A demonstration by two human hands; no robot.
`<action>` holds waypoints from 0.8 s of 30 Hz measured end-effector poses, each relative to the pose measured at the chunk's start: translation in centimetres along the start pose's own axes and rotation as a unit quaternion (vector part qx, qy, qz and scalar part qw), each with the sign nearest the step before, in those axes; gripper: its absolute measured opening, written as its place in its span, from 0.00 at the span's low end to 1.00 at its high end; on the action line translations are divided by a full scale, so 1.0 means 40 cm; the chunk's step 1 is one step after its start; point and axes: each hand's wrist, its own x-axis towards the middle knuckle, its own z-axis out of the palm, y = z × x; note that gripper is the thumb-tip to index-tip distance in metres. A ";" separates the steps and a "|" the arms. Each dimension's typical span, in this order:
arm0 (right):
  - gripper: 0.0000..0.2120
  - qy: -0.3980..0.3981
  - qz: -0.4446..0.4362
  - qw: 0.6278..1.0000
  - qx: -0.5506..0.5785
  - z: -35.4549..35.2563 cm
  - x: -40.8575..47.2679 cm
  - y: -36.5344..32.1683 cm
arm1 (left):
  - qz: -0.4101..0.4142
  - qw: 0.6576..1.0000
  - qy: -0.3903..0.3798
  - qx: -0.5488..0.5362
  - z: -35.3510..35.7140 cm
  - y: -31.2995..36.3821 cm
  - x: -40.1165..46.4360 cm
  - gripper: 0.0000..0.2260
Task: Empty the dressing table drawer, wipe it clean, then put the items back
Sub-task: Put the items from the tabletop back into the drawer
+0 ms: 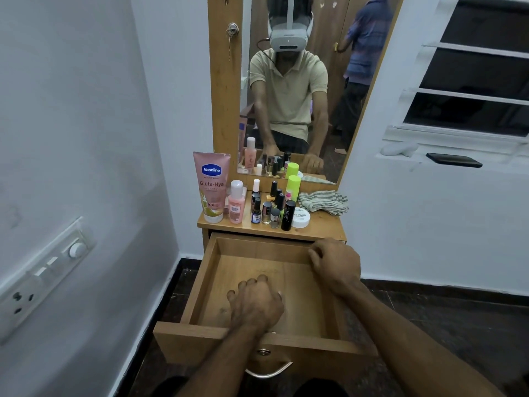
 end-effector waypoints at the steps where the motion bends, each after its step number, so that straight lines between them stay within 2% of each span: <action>1: 0.08 0.040 0.000 0.998 0.047 -0.014 0.004 -0.015 | -0.001 1.000 0.001 -0.002 -0.001 0.001 -0.001 0.23; 2: 0.08 0.082 -0.003 0.993 0.090 -0.029 0.012 -0.032 | -0.001 1.000 0.001 -0.003 -0.002 0.002 -0.002 0.23; 4: 0.14 0.138 -0.022 0.980 0.142 -0.058 0.043 -0.065 | 0.000 1.000 -0.001 -0.006 -0.005 0.004 -0.004 0.23; 6: 0.21 0.133 -0.053 0.979 0.147 -0.082 0.082 -0.092 | 0.001 1.000 0.001 -0.008 -0.008 0.005 -0.007 0.23; 9: 0.25 0.067 -0.079 0.989 0.106 -0.100 0.126 -0.121 | 0.003 1.000 0.009 -0.012 -0.016 0.006 -0.013 0.22; 12: 0.21 0.024 -0.076 0.992 0.095 -0.097 0.138 -0.132 | 0.003 0.999 0.022 -0.031 -0.021 0.004 -0.020 0.21; 16: 0.13 0.041 -0.044 0.984 0.166 -0.104 0.126 -0.127 | 0.018 0.999 0.034 -0.037 -0.022 0.002 -0.020 0.20; 21: 0.12 0.002 -0.020 0.973 0.231 -0.136 0.091 -0.103 | 0.029 0.997 0.049 -0.055 -0.017 0.003 -0.017 0.20; 24: 0.12 -0.061 -0.044 0.966 0.248 -0.148 0.059 -0.097 | 0.045 0.994 0.060 -0.074 -0.014 0.002 -0.014 0.22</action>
